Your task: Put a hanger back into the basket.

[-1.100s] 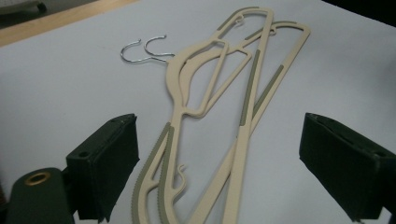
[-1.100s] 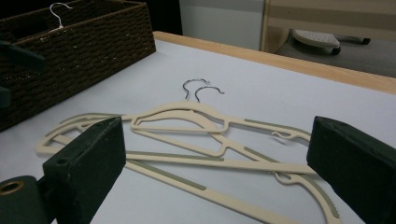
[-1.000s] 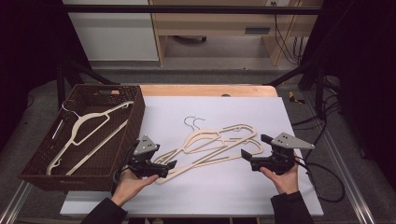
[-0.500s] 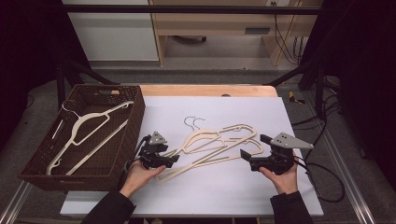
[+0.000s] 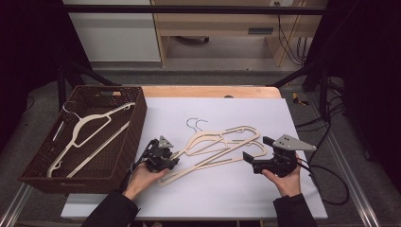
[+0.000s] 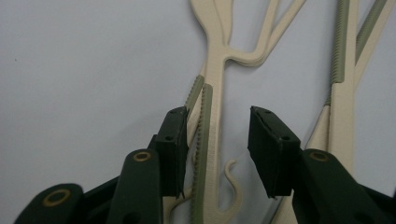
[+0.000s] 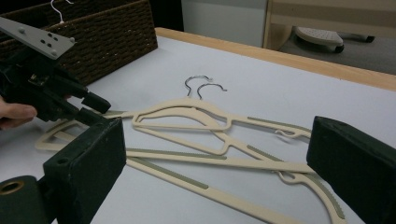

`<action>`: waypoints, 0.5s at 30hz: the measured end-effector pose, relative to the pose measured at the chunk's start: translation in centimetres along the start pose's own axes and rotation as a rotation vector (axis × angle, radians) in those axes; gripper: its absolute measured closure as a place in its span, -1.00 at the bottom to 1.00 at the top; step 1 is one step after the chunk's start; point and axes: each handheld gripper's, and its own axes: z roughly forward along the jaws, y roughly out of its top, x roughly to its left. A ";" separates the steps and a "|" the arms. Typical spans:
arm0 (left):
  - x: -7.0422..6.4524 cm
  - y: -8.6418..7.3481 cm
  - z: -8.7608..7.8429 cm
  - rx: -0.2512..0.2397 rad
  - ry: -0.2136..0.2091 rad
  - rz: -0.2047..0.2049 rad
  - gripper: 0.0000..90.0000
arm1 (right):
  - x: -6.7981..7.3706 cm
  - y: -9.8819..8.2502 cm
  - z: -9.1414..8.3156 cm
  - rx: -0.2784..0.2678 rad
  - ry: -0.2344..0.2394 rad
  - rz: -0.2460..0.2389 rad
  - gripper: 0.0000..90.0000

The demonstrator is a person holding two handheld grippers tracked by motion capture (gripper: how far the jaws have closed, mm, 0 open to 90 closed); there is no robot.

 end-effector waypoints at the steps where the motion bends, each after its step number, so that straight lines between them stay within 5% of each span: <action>1: 0.1 0.0 0.0 0.001 0.005 -0.003 0.31 | 0.0 0.0 0.0 0.001 -0.001 0.000 -0.89; 7: 0.5 0.0 0.1 0.011 -0.038 -0.019 0.52 | 0.0 0.0 0.1 0.003 0.000 -0.001 -0.89; 10: 0.0 0.0 0.4 0.024 -0.015 0.015 0.55 | 0.0 0.0 0.0 0.003 0.002 -0.001 -0.89; 15: 0.0 0.0 0.5 0.024 -0.003 0.002 0.64 | 0.0 0.0 0.1 0.003 0.004 0.000 -0.89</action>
